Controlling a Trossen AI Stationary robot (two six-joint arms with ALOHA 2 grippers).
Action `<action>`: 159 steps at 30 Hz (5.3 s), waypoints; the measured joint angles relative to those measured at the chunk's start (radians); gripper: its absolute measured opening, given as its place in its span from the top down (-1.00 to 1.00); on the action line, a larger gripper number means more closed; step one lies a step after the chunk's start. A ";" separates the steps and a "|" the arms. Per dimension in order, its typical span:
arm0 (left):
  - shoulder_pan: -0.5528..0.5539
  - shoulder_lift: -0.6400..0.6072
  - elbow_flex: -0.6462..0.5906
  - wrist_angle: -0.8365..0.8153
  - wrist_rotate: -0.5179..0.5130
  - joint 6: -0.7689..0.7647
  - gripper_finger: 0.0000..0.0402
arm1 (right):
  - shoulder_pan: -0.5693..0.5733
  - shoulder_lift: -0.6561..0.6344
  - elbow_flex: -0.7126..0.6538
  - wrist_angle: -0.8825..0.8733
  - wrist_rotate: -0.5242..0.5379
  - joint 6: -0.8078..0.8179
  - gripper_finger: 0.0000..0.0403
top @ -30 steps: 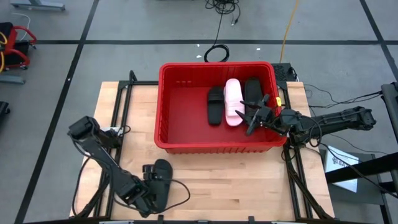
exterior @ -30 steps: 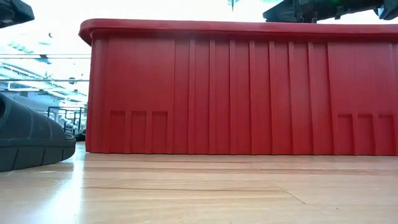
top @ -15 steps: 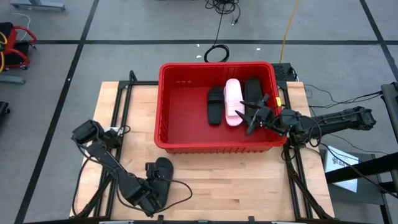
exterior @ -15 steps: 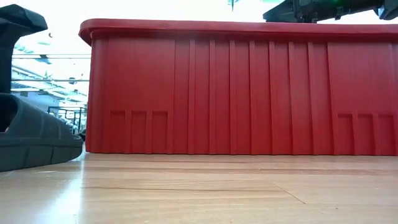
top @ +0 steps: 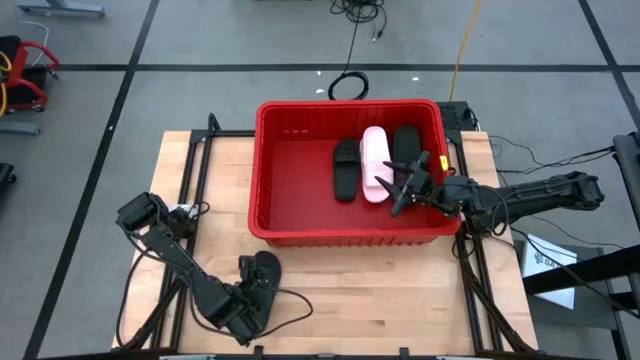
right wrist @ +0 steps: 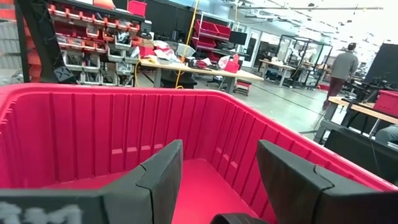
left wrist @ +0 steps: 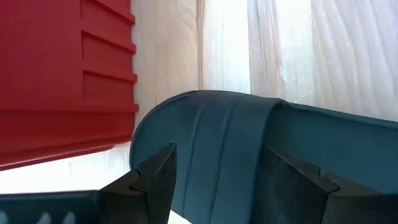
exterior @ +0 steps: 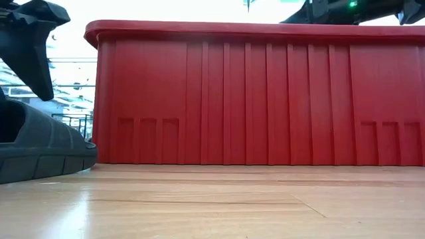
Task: Pick and place slides into bin
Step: Put the black slide into the red organizer bin
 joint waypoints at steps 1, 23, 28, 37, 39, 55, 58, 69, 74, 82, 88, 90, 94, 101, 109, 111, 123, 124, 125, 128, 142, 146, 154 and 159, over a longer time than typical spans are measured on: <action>0.004 0.000 -0.002 0.004 -0.001 0.000 -0.12 | -0.002 0.003 0.000 0.001 0.000 0.000 0.03; 0.027 0.000 -0.047 0.016 0.039 -0.006 0.53 | -0.002 0.006 0.000 0.008 0.000 -0.007 0.03; 0.027 -0.002 -0.046 0.029 0.094 -0.012 0.95 | -0.002 0.006 0.000 0.009 0.000 -0.007 0.03; 0.027 -0.002 0.006 0.033 0.178 0.056 0.98 | -0.002 0.006 0.000 0.009 0.000 -0.007 0.03; 0.026 -0.002 0.030 0.023 0.188 0.077 0.96 | -0.002 0.006 0.000 0.008 0.000 -0.007 0.03; 0.026 -0.013 0.285 -0.245 0.185 0.117 0.97 | 0.000 0.006 0.000 0.049 -0.286 -0.054 0.03; 0.026 -0.017 0.337 -0.284 0.180 0.129 0.99 | 0.000 0.006 0.000 0.054 -0.396 -0.064 0.03; 0.038 -0.017 0.576 -0.457 0.149 0.187 0.97 | 0.000 0.006 0.000 0.071 -0.612 -0.072 0.03; 0.060 -0.017 0.694 -0.534 0.096 0.243 0.99 | 0.024 0.011 0.000 0.108 -0.677 -0.090 0.03; 0.145 -0.018 0.854 -0.567 0.058 0.426 0.99 | 0.083 0.077 0.000 0.237 -0.647 -0.149 0.03; 0.218 -0.018 0.926 -0.568 0.052 0.569 0.96 | 0.122 0.137 0.000 0.264 -0.584 -0.252 0.03; 0.241 -0.018 0.948 -0.568 0.052 0.615 0.98 | 0.137 0.161 0.000 0.284 -0.565 -0.301 0.03; 0.289 -0.018 0.974 -0.554 0.045 0.685 0.97 | 0.163 0.199 0.000 0.340 -0.543 -0.356 0.03; 0.369 -0.018 0.982 -0.453 0.050 0.821 0.98 | 0.186 0.248 0.001 0.405 -0.507 -0.399 0.03; 0.434 -0.018 0.982 -0.264 0.135 0.971 0.98 | 0.203 0.289 0.001 0.444 -0.468 -0.441 0.03; 0.442 -0.018 0.982 -0.260 0.134 0.994 0.97 | 0.212 0.298 0.001 0.459 -0.468 -0.456 0.03; 0.495 -0.018 0.982 -0.163 0.234 1.040 0.98 | 0.230 0.349 0.025 0.503 -0.468 -0.490 0.03; 0.497 -0.018 0.982 -0.160 0.245 1.040 0.99 | 0.230 0.353 0.026 0.503 -0.468 -0.490 0.03; 0.498 -0.018 0.981 -0.159 0.248 1.041 0.99 | 0.230 0.357 0.029 0.503 -0.468 -0.490 0.03; 0.499 -0.018 0.971 -0.150 0.248 1.051 0.96 | 0.230 0.363 0.035 0.502 -0.467 -0.489 0.03; 0.502 -0.007 0.968 -0.116 0.269 1.067 0.98 | 0.230 0.363 0.036 0.544 -0.468 -0.486 0.03; 0.515 0.005 0.968 -0.094 0.287 1.080 0.97 | 0.230 0.363 0.036 0.555 -0.469 -0.480 0.03; 0.534 0.024 0.967 -0.090 0.292 1.094 0.97 | 0.229 0.365 0.035 0.541 -0.470 -0.482 0.03; 0.543 0.029 0.967 -0.090 0.292 1.104 0.98 | 0.229 0.366 0.035 0.545 -0.470 -0.482 0.03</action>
